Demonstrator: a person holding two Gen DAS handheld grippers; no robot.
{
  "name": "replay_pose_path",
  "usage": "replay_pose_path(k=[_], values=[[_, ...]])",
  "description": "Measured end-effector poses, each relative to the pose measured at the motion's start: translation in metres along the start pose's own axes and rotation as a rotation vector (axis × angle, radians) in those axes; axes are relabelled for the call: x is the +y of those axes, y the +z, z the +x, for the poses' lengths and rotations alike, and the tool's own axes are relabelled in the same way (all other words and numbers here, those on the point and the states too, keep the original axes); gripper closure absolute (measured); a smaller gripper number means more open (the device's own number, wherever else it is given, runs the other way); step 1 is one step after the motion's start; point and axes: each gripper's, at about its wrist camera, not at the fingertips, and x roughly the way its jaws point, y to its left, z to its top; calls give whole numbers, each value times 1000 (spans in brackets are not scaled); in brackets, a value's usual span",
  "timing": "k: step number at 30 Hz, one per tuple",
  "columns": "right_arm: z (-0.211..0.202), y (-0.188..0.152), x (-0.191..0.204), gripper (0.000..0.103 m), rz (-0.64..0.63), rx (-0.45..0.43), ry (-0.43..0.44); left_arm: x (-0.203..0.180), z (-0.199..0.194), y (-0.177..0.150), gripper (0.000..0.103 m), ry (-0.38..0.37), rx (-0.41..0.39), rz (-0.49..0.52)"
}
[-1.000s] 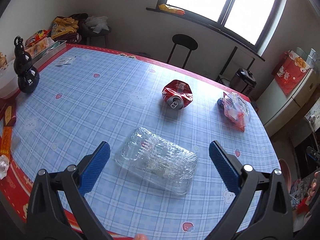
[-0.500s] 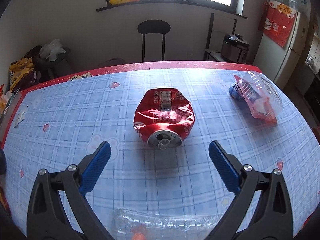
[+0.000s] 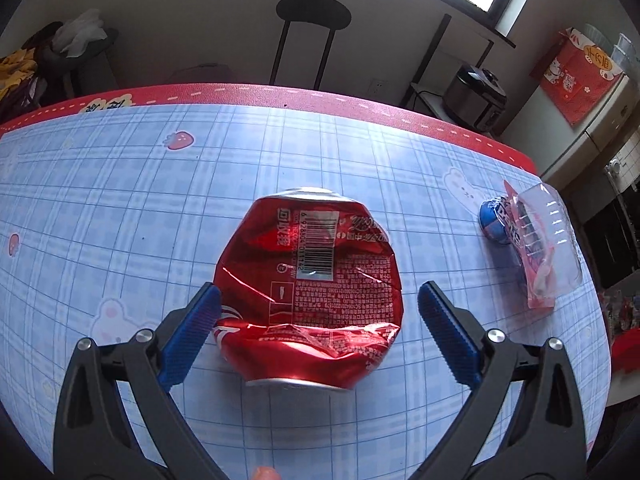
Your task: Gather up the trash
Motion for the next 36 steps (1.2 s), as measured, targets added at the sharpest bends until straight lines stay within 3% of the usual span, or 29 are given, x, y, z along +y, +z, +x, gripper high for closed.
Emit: replay_pose_path(k=[4, 13, 16, 23, 26, 30, 32, 34, 36], values=[[8, 1, 1, 12, -2, 11, 5, 18, 5, 5, 6, -87, 15, -110], [25, 6, 7, 12, -27, 29, 25, 25, 11, -8, 6, -48, 49, -110], [33, 18, 11, 12, -42, 13, 75, 27, 6, -12, 7, -41, 65, -131], [83, 56, 25, 6, -22, 32, 183, 40, -21, -29, 8, -98, 26, -225], [103, 66, 35, 6, -29, 43, 156, 41, -37, -35, 9, -114, -6, -229], [119, 71, 62, 6, -184, 63, 92, 41, -51, -44, 19, -121, -6, -212], [121, 65, 85, 6, -338, 45, 17, 40, -51, -51, 46, -100, 15, -199], [122, 51, 113, 6, -531, -4, -88, 42, -49, -56, 54, -78, 31, -192], [127, 30, 138, 6, -704, -44, -164, 42, -48, -62, 54, -80, 28, -185]])
